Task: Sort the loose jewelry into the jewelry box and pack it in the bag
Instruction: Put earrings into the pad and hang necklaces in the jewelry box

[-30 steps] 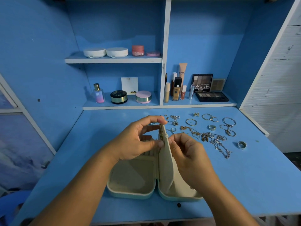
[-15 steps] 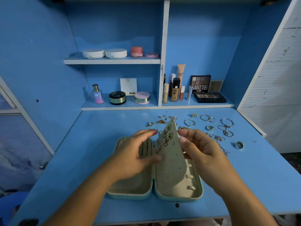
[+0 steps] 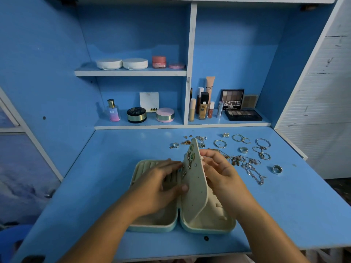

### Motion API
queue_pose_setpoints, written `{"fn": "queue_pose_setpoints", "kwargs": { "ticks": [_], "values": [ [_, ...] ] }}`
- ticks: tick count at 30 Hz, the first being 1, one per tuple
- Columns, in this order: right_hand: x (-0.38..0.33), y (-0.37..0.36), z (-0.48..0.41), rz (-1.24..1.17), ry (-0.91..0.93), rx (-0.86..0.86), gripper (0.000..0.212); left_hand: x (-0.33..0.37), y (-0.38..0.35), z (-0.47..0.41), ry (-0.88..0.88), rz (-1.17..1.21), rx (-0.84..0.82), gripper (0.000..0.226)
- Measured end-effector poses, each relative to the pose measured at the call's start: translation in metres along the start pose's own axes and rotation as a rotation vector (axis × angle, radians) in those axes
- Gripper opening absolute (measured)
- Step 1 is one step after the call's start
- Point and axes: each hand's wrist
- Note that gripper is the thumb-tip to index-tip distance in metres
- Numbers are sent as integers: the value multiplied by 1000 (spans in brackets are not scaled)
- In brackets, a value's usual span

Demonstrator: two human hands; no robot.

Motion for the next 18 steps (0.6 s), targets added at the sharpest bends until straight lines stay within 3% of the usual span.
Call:
{"fn": "queue_pose_setpoints", "kwargs": {
  "ticks": [4,8,12,18],
  "values": [
    [11,0,-14,86,-47,31,22,-2,0,0,-10,35,-28,73],
    [9,-4,-19,147,-180,-27,48,-5,0,-1,-21,53,-57,65],
    [7,-1,-21,79,-237,-86,19,-6,1,-1,-35,55,-60,68],
    [4,-8,-26,239,-196,-18,17,-8,-1,-2,-51,34,-38,74]
  ]
}}
Point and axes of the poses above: each hand's wrist, its own z-axis away from the middle knuckle, its own y-axis out of the back of the hand, x = y × z, and after that the axes turned 6 degrees about -z, right-handed
